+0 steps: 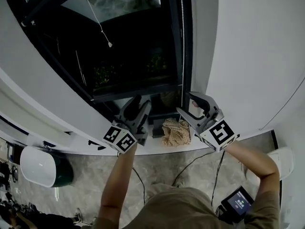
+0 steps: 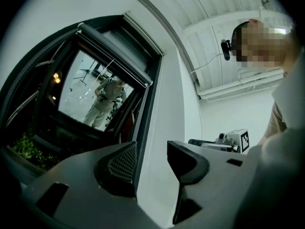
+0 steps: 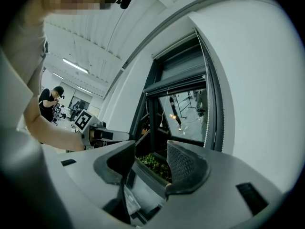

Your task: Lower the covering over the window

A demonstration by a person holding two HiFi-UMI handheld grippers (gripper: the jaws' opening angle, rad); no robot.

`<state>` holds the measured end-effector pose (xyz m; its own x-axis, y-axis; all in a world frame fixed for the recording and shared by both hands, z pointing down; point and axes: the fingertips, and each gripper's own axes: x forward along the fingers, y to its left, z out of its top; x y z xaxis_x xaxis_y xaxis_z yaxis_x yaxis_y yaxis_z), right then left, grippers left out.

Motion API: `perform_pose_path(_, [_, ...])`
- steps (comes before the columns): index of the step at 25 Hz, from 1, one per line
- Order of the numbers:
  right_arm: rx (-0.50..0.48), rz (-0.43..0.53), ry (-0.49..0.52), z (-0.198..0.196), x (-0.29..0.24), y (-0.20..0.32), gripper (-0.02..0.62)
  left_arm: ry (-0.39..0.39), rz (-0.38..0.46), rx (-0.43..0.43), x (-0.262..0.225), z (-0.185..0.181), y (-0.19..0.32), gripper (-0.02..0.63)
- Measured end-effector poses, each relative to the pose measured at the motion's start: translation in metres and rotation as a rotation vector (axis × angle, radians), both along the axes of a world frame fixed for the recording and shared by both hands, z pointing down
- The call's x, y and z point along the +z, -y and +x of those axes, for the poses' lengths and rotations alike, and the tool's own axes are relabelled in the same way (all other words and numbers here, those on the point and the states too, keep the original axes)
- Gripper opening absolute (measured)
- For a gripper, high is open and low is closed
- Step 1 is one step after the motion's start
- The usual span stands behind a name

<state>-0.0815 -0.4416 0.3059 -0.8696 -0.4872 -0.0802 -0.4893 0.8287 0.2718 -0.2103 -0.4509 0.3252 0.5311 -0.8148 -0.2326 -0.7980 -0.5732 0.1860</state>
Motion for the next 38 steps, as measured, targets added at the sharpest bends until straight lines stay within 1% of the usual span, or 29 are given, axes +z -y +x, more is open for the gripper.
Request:
perform_pose_path(6, [0.008,-0.046,-0.019,0.002,0.027,0.003,0.210,0.022,-0.066,-0.002,0.032,0.006,-0.007,0.195])
perform_pose_path(10, [0.010,-0.083,-0.043,-0.001,0.055,0.002,0.207,0.030,-0.113,-0.013,0.059,0.006,-0.015,0.195])
perform_pose_path(15, [0.024,-0.143,-0.057,-0.009,0.092,-0.003,0.199,0.021,-0.153,-0.024,0.099,-0.006,-0.024,0.195])
perform_pose_path(19, [0.037,-0.186,-0.079,-0.016,0.117,-0.014,0.191,0.001,-0.182,-0.044,0.118,-0.020,-0.039,0.195])
perform_pose_path(21, [0.042,-0.198,-0.086,-0.019,0.127,-0.021,0.186,0.005,-0.192,-0.047,0.129,-0.026,-0.048,0.195])
perform_pose_path(23, [0.041,-0.193,-0.096,-0.022,0.135,-0.029,0.183,0.011,-0.204,-0.052,0.138,-0.032,-0.057,0.195])
perform_pose_path(26, [0.021,-0.168,-0.100,-0.034,0.139,-0.044,0.181,-0.001,-0.222,-0.067,0.144,-0.047,-0.071,0.196])
perform_pose_path(28, [0.015,-0.158,-0.083,-0.042,0.134,-0.055,0.181,-0.012,-0.230,-0.077,0.145,-0.059,-0.081,0.195])
perform_pose_path(31, [0.039,-0.156,-0.055,-0.046,0.128,-0.063,0.179,-0.023,-0.235,-0.094,0.143,-0.079,-0.094,0.196])
perform_pose_path(36, [0.059,-0.116,-0.082,-0.052,0.135,-0.085,0.178,-0.030,-0.208,-0.152,0.141,-0.117,-0.117,0.195])
perform_pose_path(38, [0.083,-0.115,-0.074,-0.052,0.138,-0.094,0.175,-0.034,-0.200,-0.168,0.143,-0.128,-0.129,0.189])
